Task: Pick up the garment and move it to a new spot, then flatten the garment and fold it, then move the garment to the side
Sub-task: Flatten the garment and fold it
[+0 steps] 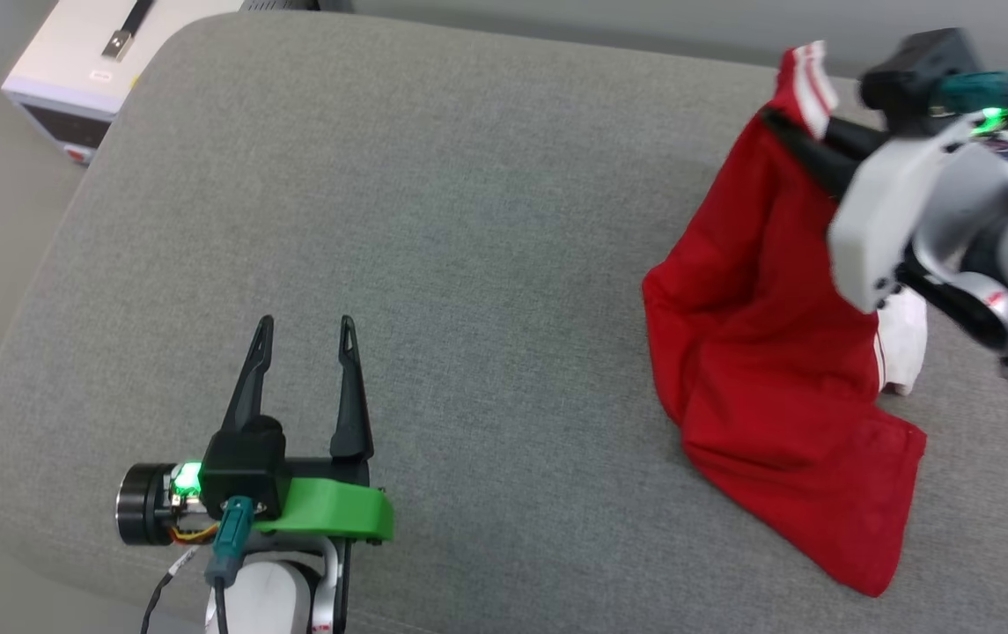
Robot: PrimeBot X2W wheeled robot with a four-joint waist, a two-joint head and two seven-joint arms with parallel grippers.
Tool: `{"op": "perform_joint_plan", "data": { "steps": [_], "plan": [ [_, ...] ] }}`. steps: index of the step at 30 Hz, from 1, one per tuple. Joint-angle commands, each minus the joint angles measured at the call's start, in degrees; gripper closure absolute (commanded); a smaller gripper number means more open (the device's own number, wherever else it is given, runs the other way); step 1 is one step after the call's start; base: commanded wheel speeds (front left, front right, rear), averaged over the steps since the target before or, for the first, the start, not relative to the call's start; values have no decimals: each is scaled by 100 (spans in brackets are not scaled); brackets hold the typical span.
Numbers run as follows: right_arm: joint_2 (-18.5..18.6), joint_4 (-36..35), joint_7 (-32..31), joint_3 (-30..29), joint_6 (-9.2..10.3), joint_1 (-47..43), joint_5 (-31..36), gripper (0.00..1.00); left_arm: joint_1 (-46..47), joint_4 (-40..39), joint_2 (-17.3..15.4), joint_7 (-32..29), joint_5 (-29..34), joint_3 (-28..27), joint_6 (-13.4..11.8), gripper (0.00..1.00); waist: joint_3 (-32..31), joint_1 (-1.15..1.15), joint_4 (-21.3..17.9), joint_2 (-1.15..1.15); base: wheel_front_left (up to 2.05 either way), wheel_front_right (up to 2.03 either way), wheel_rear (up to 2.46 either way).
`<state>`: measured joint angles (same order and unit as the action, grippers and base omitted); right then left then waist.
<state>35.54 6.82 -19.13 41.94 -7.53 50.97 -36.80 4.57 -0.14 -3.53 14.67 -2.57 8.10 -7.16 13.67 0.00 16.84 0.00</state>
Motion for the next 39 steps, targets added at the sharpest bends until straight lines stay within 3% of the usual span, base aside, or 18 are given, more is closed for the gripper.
{"op": "perform_joint_plan", "data": {
  "steps": [1,10,16,17,18,19,26,31,35,39],
  "plan": [
    [-141,236,47,244,4,170,-68,100,150,13,40,33,-41,34,-31,0,230,0,184,0,0,0,0],
    [-833,2075,239,2130,4,670,-665,100,385,78,62,33,-192,258,-150,0,556,0,423,0,0,0,0],
    [-942,2719,291,2778,4,855,-1219,100,388,114,64,33,-258,315,-245,0,561,0,433,0,0,0,0],
    [-931,2742,373,2816,4,894,-1270,93,380,123,64,33,-258,308,-255,0,539,0,417,0,0,0,0],
    [-910,2751,500,2847,4,937,-1333,62,364,131,64,33,-255,294,-267,0,508,0,394,0,0,0,0],
    [-876,2729,659,2877,4,985,-1358,0,343,136,64,33,-248,273,-277,0,467,0,364,0,0,0,0],
    [-317,2258,1906,2667,4,1154,-1488,0,138,134,58,33,-112,38,-260,0,117,0,68,0,0,0,0],
    [280,1887,2261,2234,4,1231,-1455,0,3,72,-22,33,-5,-158,-212,0,-68,0,-142,0,0,0,0],
    [701,1719,2117,1819,4,1201,-1486,0,-75,23,-50,33,58,-205,-157,0,-130,0,-243,0,0,0,0],
    [1084,1572,1508,1559,4,1200,-1639,0,-78,-1,-45,33,97,-192,-111,0,-102,0,-261,0,0,0,0]
  ]
}}
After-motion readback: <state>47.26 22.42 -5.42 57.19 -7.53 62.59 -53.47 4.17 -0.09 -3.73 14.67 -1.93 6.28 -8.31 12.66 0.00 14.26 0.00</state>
